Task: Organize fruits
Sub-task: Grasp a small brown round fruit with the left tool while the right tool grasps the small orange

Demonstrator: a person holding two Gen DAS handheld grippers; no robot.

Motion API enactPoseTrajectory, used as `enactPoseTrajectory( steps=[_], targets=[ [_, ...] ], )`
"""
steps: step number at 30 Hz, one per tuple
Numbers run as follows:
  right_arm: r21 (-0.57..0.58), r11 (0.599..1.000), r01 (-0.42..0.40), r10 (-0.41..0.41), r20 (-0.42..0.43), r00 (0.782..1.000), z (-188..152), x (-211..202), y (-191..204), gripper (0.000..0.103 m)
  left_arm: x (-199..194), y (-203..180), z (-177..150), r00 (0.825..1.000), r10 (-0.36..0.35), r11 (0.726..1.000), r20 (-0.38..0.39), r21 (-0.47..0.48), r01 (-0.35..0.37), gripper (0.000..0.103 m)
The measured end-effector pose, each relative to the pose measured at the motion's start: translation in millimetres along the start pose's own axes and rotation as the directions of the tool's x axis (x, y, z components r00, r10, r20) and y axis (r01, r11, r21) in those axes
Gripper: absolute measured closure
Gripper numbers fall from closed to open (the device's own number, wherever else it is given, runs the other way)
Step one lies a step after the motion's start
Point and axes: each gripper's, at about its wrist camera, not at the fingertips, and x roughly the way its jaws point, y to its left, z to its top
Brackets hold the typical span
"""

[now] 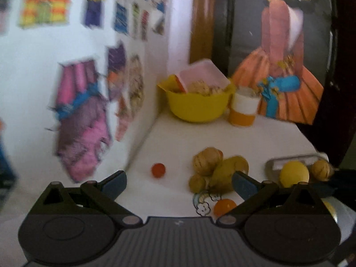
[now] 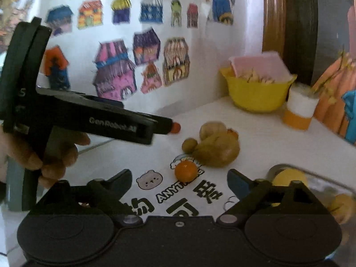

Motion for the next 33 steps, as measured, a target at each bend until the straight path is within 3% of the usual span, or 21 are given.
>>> enactPoseTrajectory(
  steps=[5,16,23,26,30,33],
  targets=[
    [0.016,1.0,0.003,-0.002,-0.04,0.999,-1,25,-2,0.023,32,-11,-7,0.999,0.003,0.995,-0.051,0.097,0.002,0.001],
    [0.04,0.999,-0.023,0.027,-0.104,0.994,3,54,-10,0.048,72,-2,-8,0.994,-0.03,0.998,-0.109,0.057,0.036,0.007],
    [0.031,0.999,-0.029,0.032,-0.103,0.994,6,62,-9,0.059,72,3,-6,0.992,-0.078,0.995,-0.097,0.052,0.083,0.033],
    [0.02,1.0,-0.019,0.02,-0.1,0.995,7,63,-8,0.069,72,1,-6,0.991,-0.094,0.993,-0.094,0.062,0.1,0.04],
    [0.018,1.0,-0.013,0.015,-0.101,0.995,5,60,-11,0.07,75,-2,-7,0.989,-0.099,0.99,-0.112,0.089,0.109,0.054],
    [0.012,1.0,-0.019,0.02,-0.108,0.994,3,56,-13,0.07,82,-5,-12,0.986,-0.075,0.99,-0.146,0.104,0.091,0.058]
  ],
)
